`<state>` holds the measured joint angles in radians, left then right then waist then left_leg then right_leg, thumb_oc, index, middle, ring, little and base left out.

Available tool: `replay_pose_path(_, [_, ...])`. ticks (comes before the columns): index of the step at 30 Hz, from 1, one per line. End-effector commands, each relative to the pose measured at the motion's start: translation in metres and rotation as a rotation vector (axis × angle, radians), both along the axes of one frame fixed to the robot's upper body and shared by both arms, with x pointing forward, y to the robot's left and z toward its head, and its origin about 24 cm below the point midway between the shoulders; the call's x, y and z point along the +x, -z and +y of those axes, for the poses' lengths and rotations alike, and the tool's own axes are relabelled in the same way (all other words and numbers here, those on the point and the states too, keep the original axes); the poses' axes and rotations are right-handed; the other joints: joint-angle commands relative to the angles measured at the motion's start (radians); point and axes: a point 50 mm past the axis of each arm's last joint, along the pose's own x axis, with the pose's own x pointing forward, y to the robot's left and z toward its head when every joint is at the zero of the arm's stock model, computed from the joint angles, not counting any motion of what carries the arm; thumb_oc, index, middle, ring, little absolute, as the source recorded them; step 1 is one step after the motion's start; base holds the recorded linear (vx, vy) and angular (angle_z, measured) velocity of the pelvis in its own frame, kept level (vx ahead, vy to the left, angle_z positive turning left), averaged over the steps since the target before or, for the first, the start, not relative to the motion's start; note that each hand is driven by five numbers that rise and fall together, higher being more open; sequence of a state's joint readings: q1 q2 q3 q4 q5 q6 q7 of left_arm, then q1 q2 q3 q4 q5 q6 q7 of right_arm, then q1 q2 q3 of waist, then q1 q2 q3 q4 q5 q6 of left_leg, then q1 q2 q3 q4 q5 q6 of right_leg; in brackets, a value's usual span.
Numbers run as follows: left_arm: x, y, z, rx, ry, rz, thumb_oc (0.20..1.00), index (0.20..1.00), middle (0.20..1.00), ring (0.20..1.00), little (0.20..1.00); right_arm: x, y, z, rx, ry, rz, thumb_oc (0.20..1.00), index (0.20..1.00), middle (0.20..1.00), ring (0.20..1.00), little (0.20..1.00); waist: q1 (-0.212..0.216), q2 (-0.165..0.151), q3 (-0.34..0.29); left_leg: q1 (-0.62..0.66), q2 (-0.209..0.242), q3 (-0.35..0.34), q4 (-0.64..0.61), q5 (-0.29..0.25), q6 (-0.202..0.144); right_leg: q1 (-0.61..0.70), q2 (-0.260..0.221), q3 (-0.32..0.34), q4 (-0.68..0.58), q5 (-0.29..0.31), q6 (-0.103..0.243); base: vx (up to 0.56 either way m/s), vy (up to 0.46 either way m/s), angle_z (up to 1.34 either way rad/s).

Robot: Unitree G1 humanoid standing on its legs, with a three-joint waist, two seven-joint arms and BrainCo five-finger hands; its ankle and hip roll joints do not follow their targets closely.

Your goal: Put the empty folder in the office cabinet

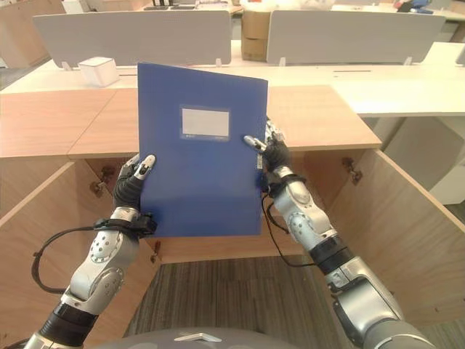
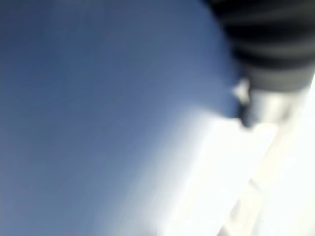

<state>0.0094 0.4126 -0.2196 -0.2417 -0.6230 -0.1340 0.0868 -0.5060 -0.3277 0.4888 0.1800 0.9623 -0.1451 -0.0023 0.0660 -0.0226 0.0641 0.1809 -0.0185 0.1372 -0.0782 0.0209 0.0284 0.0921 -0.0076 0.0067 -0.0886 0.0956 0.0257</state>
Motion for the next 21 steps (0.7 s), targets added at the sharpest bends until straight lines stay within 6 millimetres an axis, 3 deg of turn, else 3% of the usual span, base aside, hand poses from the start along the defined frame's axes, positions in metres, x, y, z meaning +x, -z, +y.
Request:
replay_pose_path(1, [-0.001, -0.041, -0.002, -0.013, 0.037, -0.214, 0.200, 0.200, 0.200, 0.200, 0.200, -0.002, -0.044, 0.026, 0.006, -0.126, -0.192, 1.000, 1.000, 1.000, 1.000, 1.000, -0.002, -0.030, -0.046, -0.026, 0.023, -0.052, -0.009, -0.081, -0.052, 0.053, -0.054, -0.033, 0.001, -0.081, 0.059, 0.00, -0.010, 0.05])
replay_pose_path(8, [-0.001, -0.042, -0.001, -0.011, 0.020, -0.216, 0.200, 0.200, 0.200, 0.200, 0.200, -0.009, -0.044, 0.032, -0.027, -0.170, -0.207, 1.000, 1.000, 1.000, 1.000, 1.000, -0.001, -0.032, -0.046, -0.030, 0.023, -0.056, -0.009, -0.079, -0.053, 0.051, -0.053, -0.036, 0.001, -0.081, 0.059, 0.00, -0.001, 0.01])
replay_pose_path(9, [-0.001, -0.041, -0.001, -0.014, 0.018, -0.212, 0.200, 0.200, 0.200, 0.200, 0.200, -0.010, -0.042, 0.034, -0.007, -0.177, -0.202, 0.200, 0.200, 0.200, 0.200, 0.200, -0.001, -0.031, -0.046, -0.031, 0.023, -0.057, -0.009, -0.079, -0.052, 0.051, -0.053, -0.036, 0.001, -0.081, 0.058, 0.00, 0.000, 0.00])
replay_pose_path(19, [0.000, -0.032, -0.001, -0.024, 0.003, -0.170, 0.200, 0.200, 0.200, 0.200, 0.200, -0.014, -0.026, 0.028, 0.042, -0.127, -0.138, 0.200, 0.200, 0.200, 0.200, 0.200, -0.009, -0.025, -0.044, -0.034, 0.022, -0.061, -0.009, -0.079, -0.052, 0.049, -0.055, -0.039, 0.001, -0.082, 0.057, 0.00, 0.000, 0.00])
replay_pose_path(20, [0.000, -0.029, -0.001, -0.018, 0.000, -0.157, 0.909, 0.909, 0.909, 0.909, 0.909, -0.015, -0.020, 0.026, 0.044, -0.114, -0.116, 0.200, 0.200, 0.200, 0.200, 0.200, -0.010, -0.025, -0.043, -0.033, 0.022, -0.060, -0.009, -0.080, -0.052, 0.049, -0.055, -0.039, 0.001, -0.082, 0.057, 0.00, 0.000, 0.00])
replay_pose_path(21, [0.000, -0.029, -0.001, -0.018, 0.000, -0.156, 1.000, 1.000, 1.000, 1.000, 1.000, -0.015, -0.020, 0.026, 0.044, -0.114, -0.116, 0.200, 0.200, 0.200, 0.200, 0.200, -0.010, -0.025, -0.044, -0.033, 0.022, -0.060, -0.009, -0.080, -0.052, 0.049, -0.055, -0.039, 0.001, -0.082, 0.057, 0.00, 0.000, 0.00])
